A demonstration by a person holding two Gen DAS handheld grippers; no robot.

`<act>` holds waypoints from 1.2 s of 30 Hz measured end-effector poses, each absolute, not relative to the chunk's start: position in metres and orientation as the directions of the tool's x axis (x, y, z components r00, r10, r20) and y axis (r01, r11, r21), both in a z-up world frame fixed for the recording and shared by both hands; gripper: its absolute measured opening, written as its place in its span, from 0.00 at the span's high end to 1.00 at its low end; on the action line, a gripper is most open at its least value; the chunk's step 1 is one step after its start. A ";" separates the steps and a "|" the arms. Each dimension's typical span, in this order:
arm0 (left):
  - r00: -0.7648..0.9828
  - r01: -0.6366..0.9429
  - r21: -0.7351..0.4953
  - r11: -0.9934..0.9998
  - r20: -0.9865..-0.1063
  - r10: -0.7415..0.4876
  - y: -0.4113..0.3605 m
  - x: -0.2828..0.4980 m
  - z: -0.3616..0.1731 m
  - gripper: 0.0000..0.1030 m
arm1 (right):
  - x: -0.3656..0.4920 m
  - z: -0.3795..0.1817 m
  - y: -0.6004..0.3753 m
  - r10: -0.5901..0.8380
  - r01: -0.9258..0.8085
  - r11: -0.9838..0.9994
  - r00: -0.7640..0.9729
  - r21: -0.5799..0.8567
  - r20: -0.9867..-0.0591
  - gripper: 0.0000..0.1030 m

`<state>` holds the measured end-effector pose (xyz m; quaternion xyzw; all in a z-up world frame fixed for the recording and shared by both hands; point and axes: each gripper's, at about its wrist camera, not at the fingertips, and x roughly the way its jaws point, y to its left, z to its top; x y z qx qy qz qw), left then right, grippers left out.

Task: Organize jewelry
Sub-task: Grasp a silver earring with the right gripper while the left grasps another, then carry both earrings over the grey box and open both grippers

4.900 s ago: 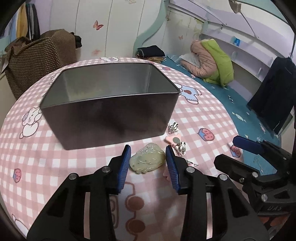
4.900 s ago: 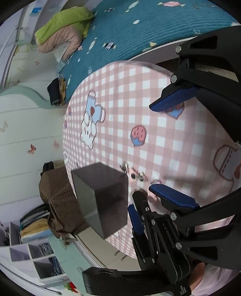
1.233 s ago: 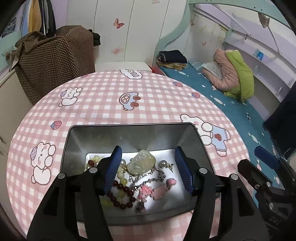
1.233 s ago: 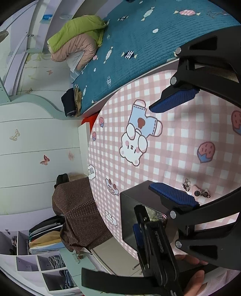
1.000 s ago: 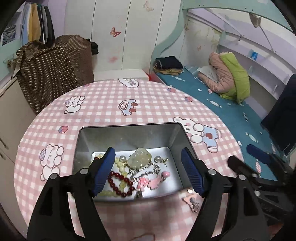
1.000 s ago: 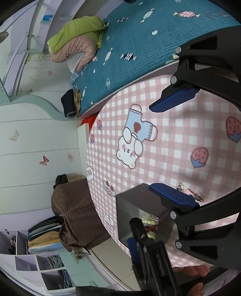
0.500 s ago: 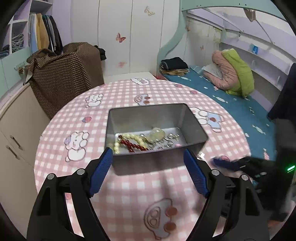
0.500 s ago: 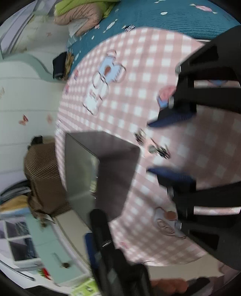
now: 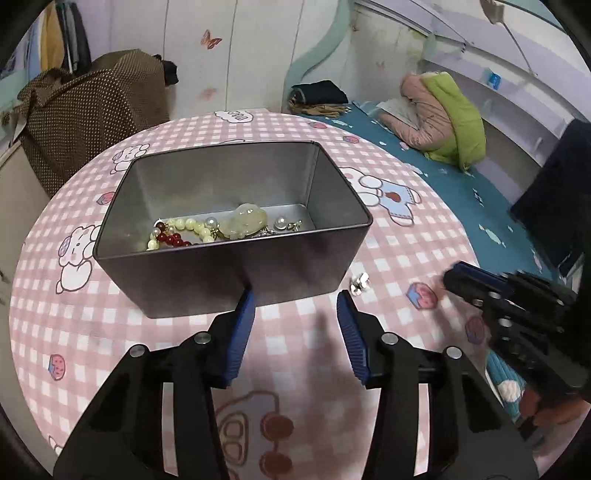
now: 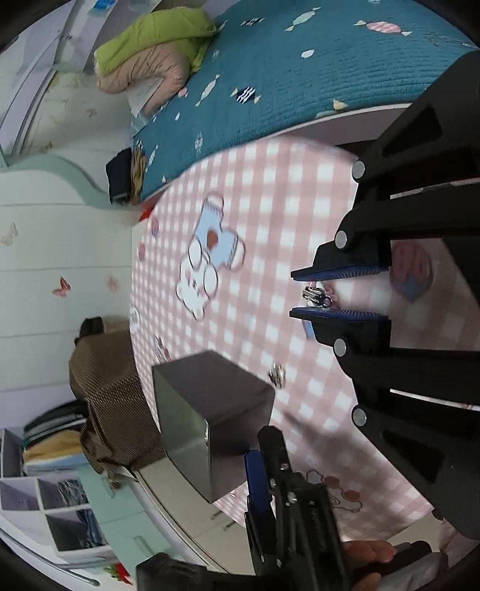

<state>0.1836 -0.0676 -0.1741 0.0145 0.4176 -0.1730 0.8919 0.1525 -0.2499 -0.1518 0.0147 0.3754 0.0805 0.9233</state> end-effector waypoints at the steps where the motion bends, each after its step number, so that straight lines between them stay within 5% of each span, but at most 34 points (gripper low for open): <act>1: 0.594 0.317 -0.114 0.942 -0.750 -0.291 -0.067 0.187 -0.175 0.55 | 0.152 -0.152 -0.252 0.160 -0.134 0.987 0.706 0.092 -0.690 0.87; 13: 0.551 0.418 -0.070 0.906 -0.773 -0.314 -0.116 0.196 -0.180 0.50 | 0.150 -0.152 -0.270 0.182 -0.123 0.983 0.717 0.135 -0.673 0.87; 16: 0.545 0.431 -0.043 0.901 -0.784 -0.298 -0.125 0.198 -0.191 0.67 | 0.148 -0.153 -0.271 0.183 -0.123 0.983 0.718 0.137 -0.671 0.87; 17: 0.552 0.441 -0.024 0.897 -0.781 -0.293 -0.128 0.198 -0.193 0.86 | 0.148 -0.153 -0.271 0.185 -0.123 0.983 0.717 0.138 -0.672 0.87; 36: 0.731 0.364 -0.021 0.931 -0.613 -0.300 -0.073 0.187 -0.110 0.86 | 0.168 -0.086 -0.211 0.284 -0.268 0.957 0.791 0.110 -0.543 0.87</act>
